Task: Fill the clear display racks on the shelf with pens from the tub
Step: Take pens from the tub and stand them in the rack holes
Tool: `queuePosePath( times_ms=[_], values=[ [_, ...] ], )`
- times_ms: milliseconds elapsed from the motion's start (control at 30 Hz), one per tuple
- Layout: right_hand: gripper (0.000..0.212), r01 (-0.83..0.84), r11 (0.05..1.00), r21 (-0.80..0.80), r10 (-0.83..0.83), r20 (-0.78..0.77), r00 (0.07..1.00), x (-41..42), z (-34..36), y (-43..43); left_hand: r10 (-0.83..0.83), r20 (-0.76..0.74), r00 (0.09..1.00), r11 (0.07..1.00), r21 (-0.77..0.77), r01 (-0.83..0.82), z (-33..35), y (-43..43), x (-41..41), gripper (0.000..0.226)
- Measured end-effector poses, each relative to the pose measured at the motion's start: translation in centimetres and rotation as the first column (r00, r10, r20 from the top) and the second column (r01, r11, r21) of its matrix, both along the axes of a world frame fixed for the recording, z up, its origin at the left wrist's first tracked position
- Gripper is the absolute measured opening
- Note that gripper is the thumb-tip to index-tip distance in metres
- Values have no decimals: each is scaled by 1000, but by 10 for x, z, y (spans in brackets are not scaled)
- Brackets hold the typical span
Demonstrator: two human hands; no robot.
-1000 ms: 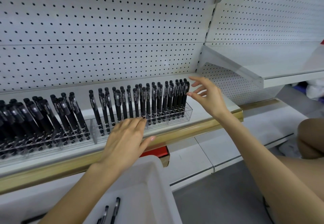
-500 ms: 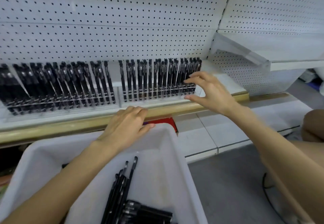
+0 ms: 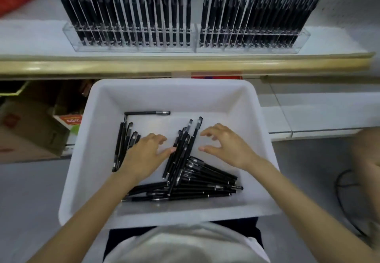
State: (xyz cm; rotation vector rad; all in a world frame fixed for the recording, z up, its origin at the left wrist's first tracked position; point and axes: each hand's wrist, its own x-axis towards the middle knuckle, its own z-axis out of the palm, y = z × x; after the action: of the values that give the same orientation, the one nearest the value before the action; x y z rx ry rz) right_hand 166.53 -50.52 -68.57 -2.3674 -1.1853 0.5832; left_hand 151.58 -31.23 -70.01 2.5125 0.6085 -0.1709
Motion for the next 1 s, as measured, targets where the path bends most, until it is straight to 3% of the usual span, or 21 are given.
queuePosePath(
  times_ms=[133,267,433,633,867,1000],
  values=[
    [37,61,985,-163,-94,-208,974,-15,-28,0,185,-71,980,945,-260,-197,-20,-4,6,49],
    [37,119,967,-224,-191,-334,923,-16,-38,-7,303,-143,942,855,-395,-335,-29,-7,16,50],
    [40,125,951,-281,-223,-349,910,-16,-42,-5,295,-203,934,892,-291,-345,-30,-17,30,40],
    [27,151,946,-288,-269,-429,862,-15,-48,-3,252,-268,930,949,-122,-292,-27,-23,36,45],
    [16,197,950,-242,-289,-444,848,-11,-52,-5,261,-213,942,923,-230,-308,-31,-17,32,43],
    [22,241,958,-158,-288,-486,825,-9,-49,-6,315,-178,932,846,-392,-361,-31,-8,30,32]
  ],
)
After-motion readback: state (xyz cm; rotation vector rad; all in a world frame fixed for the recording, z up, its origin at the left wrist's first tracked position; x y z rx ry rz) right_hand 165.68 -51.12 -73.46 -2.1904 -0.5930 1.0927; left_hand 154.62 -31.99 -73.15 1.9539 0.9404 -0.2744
